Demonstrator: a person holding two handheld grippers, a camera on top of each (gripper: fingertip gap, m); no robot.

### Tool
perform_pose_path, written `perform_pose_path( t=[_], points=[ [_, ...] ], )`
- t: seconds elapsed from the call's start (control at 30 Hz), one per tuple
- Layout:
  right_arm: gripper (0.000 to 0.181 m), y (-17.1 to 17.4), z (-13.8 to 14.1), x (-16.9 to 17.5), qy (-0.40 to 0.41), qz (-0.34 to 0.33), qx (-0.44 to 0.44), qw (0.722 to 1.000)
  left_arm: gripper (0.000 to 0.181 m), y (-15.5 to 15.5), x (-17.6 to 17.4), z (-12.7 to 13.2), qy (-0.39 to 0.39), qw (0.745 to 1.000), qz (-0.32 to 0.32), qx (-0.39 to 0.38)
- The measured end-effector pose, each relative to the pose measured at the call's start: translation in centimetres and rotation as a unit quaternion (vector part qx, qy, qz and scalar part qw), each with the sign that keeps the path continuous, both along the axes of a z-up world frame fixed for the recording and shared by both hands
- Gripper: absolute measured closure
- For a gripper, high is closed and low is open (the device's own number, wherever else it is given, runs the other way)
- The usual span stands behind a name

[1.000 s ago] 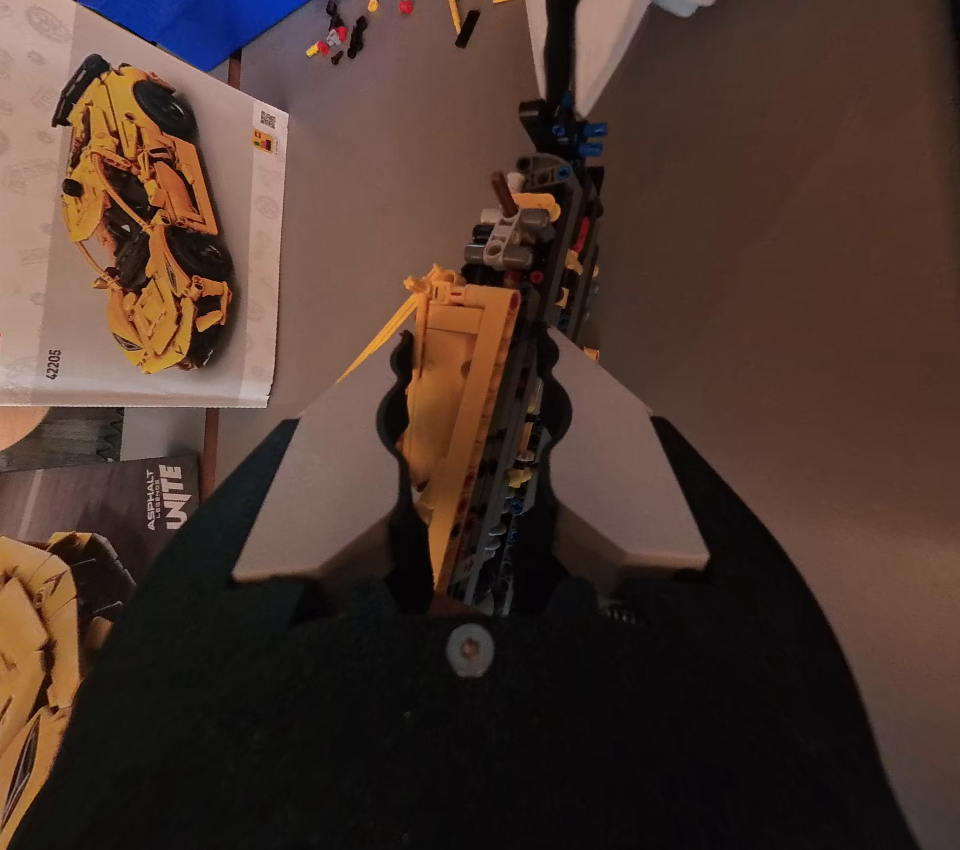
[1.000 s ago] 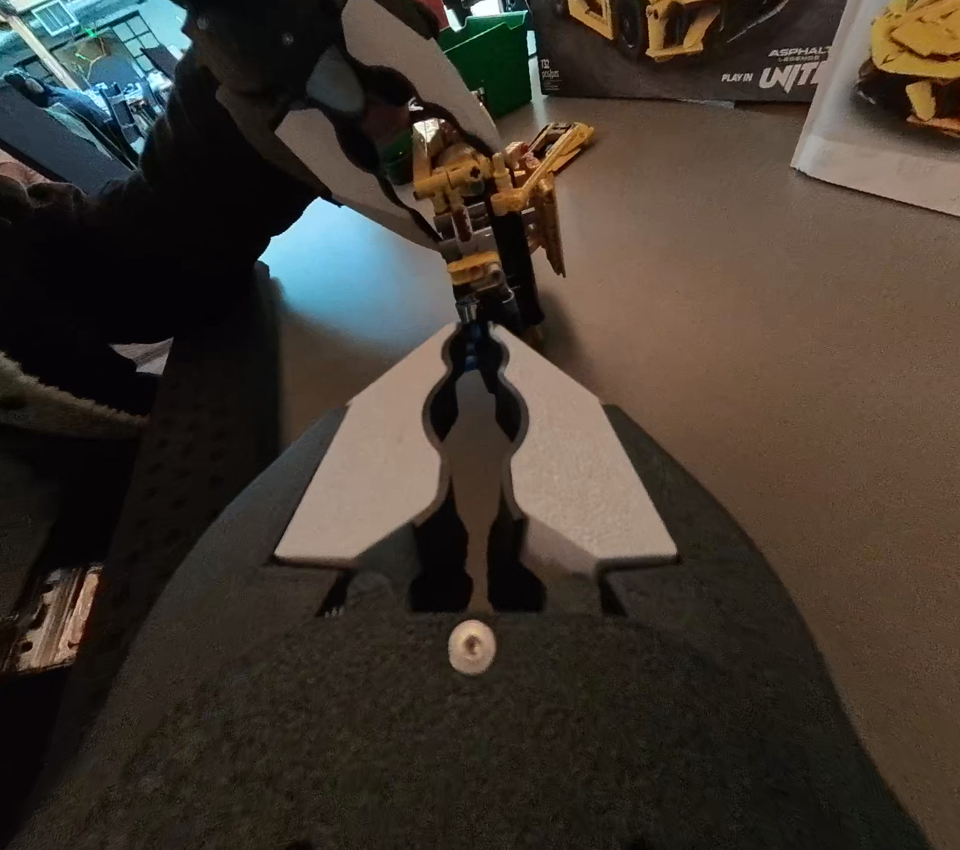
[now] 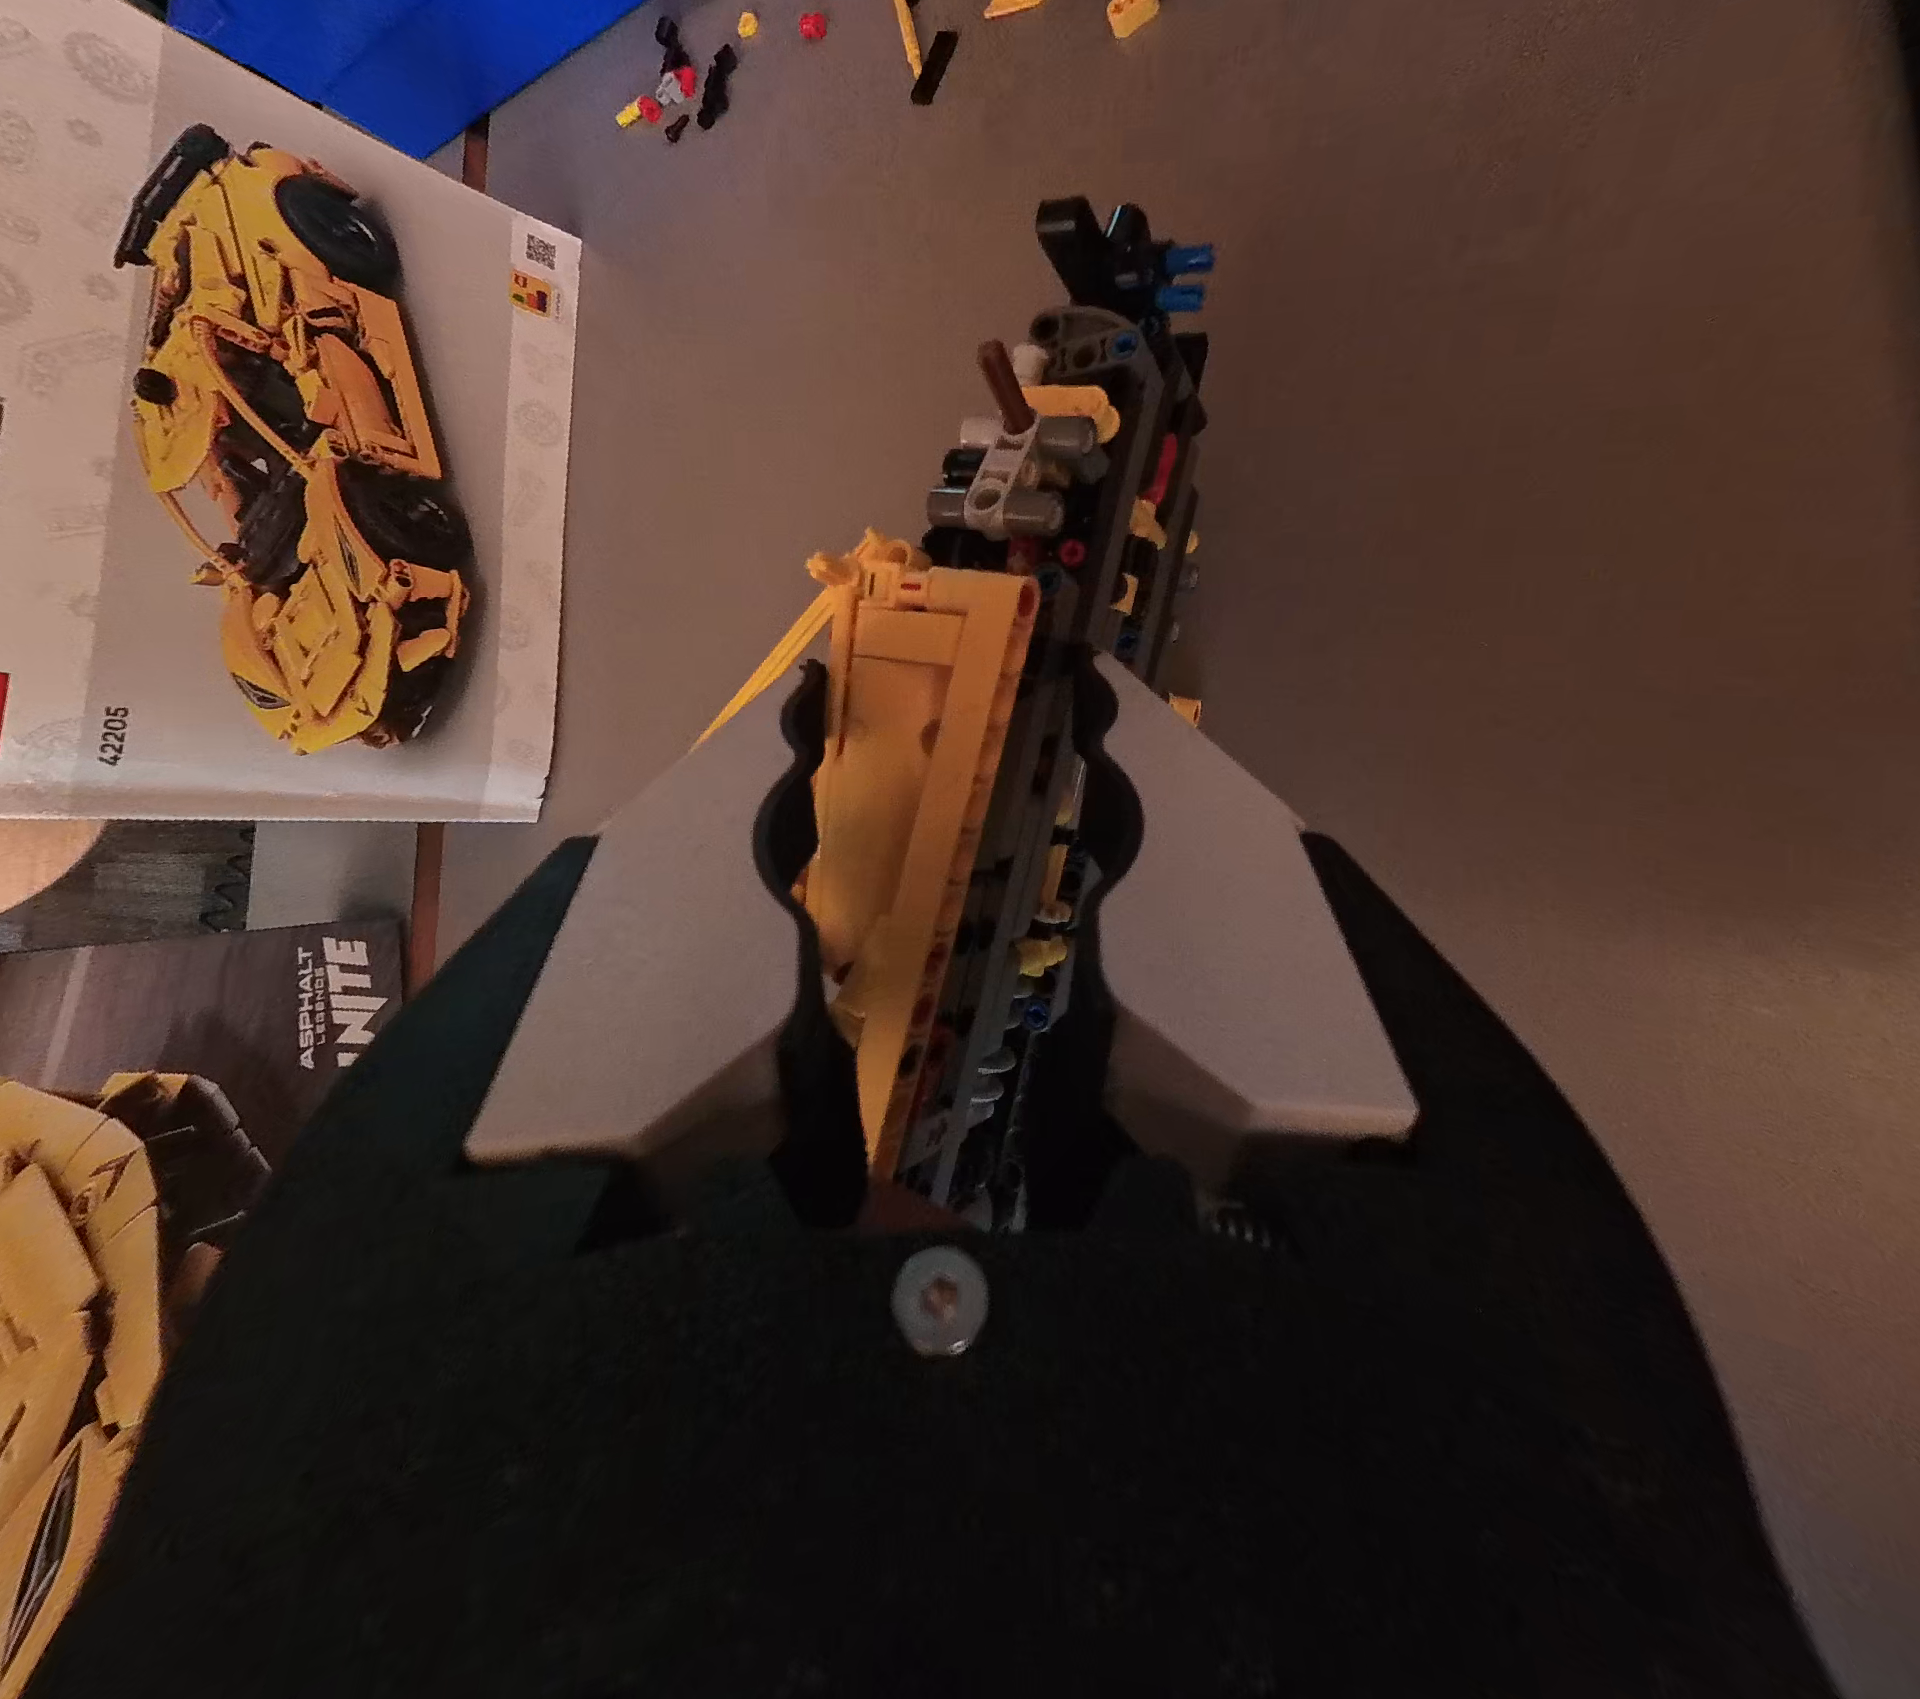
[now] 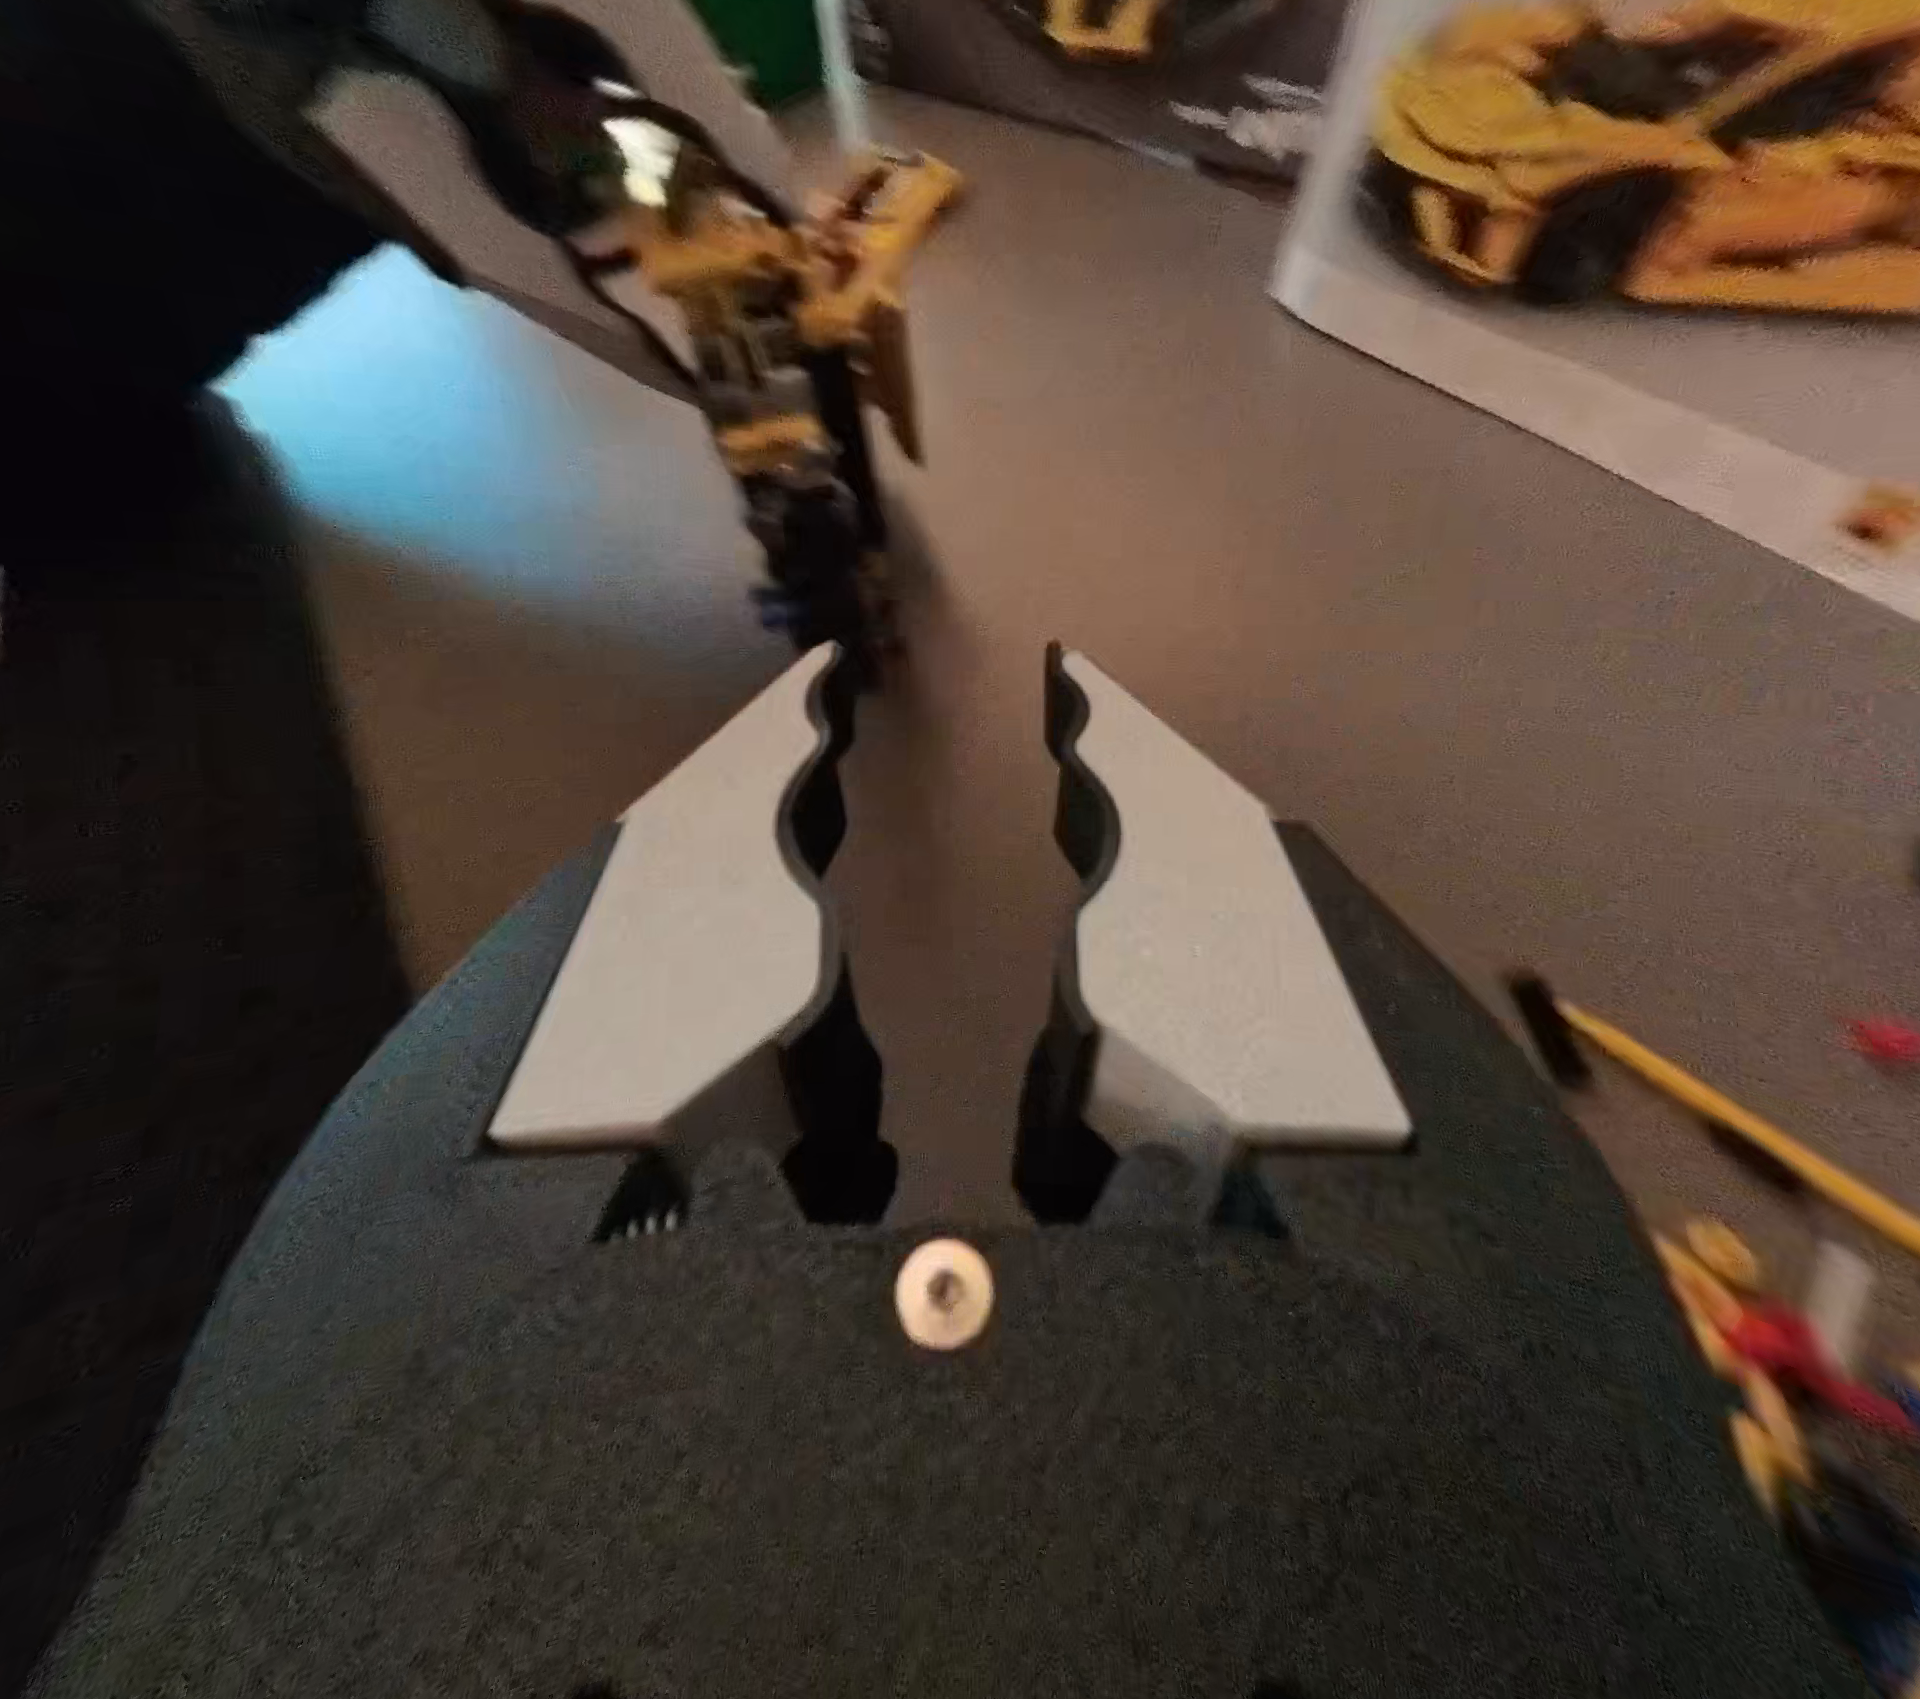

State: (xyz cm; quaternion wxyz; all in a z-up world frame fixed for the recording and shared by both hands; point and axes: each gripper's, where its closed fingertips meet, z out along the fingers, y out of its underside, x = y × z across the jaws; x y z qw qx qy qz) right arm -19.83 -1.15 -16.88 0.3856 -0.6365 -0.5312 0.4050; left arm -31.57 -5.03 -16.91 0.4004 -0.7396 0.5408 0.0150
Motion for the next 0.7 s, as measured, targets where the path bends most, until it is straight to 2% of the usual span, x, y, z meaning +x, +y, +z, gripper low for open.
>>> perform_pose_path(
  t=[0.07, 0.13, 0.3, 0.43, 0.57, 0.7],
  points=[
    [0.145, -3.1, -0.1, -3.2, 0.006, 0.047, -0.001, 0.999, 0.134, 0.0, 0.0, 0.0, 0.000, 1.000, -0.001, 0.001],
    [0.138, -4.0, -1.1, -4.8, -0.004, 0.054, 0.002, 0.999, 0.134, 0.0, 0.0, 0.0, 0.000, 1.000, -0.001, 0.003],
    [0.156, -3.1, -1.5, -4.8, 0.002, 0.022, 0.026, 0.999, 0.133, 0.0, 0.0, 0.0, 0.000, 1.000, -0.004, 0.004],
    [0.156, -3.2, -1.5, -4.5, 0.010, 0.023, 0.030, 0.999, 0.133, 0.0, 0.0, 0.0, 0.000, 1.000, -0.004, 0.005],
    [0.153, -2.9, -1.9, -3.8, -0.003, 0.007, 0.075, 0.997, 0.133, 0.0, 0.0, 0.0, 0.001, 1.000, -0.004, 0.006],
    [0.150, -2.9, -2.4, -4.2, -0.004, 0.011, 0.049, 0.999, 0.133, 0.0, 0.0, 0.0, 0.000, 1.000, -0.005, 0.006]
  ],
)
